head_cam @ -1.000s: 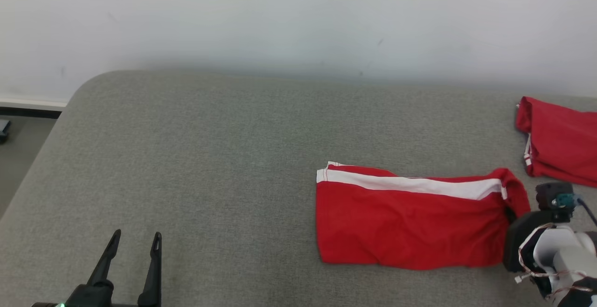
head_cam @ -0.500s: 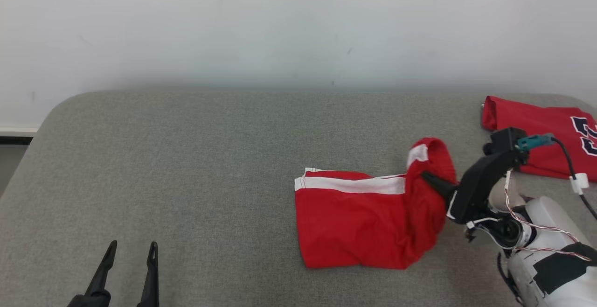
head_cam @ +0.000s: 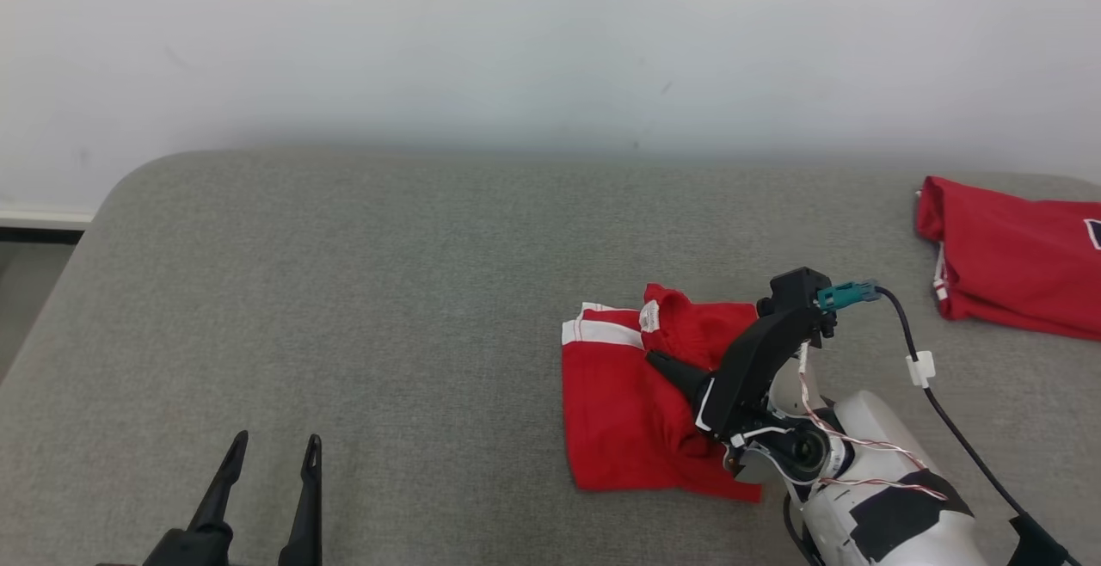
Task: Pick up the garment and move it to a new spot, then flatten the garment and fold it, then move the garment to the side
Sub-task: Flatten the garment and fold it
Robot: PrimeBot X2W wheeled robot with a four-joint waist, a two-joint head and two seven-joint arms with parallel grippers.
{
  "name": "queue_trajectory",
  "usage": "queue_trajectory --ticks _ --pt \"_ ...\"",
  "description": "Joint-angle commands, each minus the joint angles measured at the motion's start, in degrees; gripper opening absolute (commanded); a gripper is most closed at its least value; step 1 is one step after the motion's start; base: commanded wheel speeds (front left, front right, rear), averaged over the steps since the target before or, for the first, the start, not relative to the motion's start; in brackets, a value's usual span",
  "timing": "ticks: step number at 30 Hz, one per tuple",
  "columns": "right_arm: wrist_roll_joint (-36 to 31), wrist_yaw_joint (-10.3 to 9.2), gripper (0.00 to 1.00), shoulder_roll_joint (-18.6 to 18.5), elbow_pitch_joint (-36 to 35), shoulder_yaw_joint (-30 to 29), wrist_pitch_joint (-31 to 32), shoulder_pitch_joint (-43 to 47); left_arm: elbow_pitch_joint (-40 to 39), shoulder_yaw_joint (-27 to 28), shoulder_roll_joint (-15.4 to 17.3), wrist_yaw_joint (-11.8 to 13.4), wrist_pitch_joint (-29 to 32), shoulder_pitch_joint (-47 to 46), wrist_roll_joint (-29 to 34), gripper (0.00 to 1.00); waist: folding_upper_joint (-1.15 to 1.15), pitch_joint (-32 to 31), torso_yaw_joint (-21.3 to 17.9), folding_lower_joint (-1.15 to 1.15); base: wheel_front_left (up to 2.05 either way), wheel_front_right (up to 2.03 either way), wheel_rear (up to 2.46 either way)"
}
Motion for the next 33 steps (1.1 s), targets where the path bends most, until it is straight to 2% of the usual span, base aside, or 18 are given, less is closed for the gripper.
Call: queue_trajectory --ticks 1,11,18,19,20,21,24,28,33 --pt "-1.08 -0.13 0.00 0.92 1.48 -0.21 -1.04 -0.77 0.39 -0.16 -0.54 -0.17 -0.14 -0.91 0.28 1.00 0.00 0.86 1.37 0.00 0.00 0.00 0.00" --pt "-5.64 -0.13 0.00 2.90 12.16 0.80 -8.75 -4.86 1.88 -0.90 -2.55 -1.21 -0.14 -3.50 0.94 1.00 0.00 3.22 4.93 0.00 0.00 0.00 0.00" --pt "-1.59 -0.13 0.00 2.99 16.56 6.65 -12.45 -5.91 3.13 -0.75 -3.61 -1.94 -0.14 -4.51 1.59 1.00 0.00 3.70 6.02 0.00 0.00 0.00 0.00" --pt "-1.80 -0.13 0.34 2.99 17.02 7.72 -13.10 -6.13 3.34 -0.65 -3.63 -2.09 -0.14 -4.56 1.67 1.00 0.00 3.50 5.97 0.00 0.00 0.00 0.00" --pt "-1.76 -0.13 0.83 2.98 17.33 8.64 -13.52 -6.27 3.54 -0.48 -3.64 -2.22 -0.14 -4.55 1.73 1.00 0.00 3.33 5.87 0.00 0.00 0.00 0.00" --pt "-1.76 -0.13 1.00 2.99 17.39 9.57 -14.18 -6.39 3.70 -0.28 -3.62 -2.30 -0.14 -4.46 1.82 1.00 0.00 3.10 5.71 0.00 0.00 0.00 0.00" --pt "-2.77 -0.13 1.00 2.93 15.84 11.78 -17.45 -6.69 3.73 0.60 -3.47 -2.10 -0.14 -3.71 1.98 1.00 0.00 2.24 4.79 0.00 0.00 0.00 0.00" --pt "-3.96 -0.13 1.00 0.84 12.50 13.38 -22.13 -6.37 3.50 1.32 -3.15 -1.80 -0.14 -2.64 2.23 1.00 0.00 1.42 3.62 0.00 0.00 0.00 0.00" --pt "-6.06 -0.13 1.00 -4.48 5.81 14.62 -30.26 -4.95 2.76 2.92 -2.25 -1.17 -0.14 -0.64 2.57 1.00 0.00 0.15 1.24 0.00 0.00 0.00 0.00"
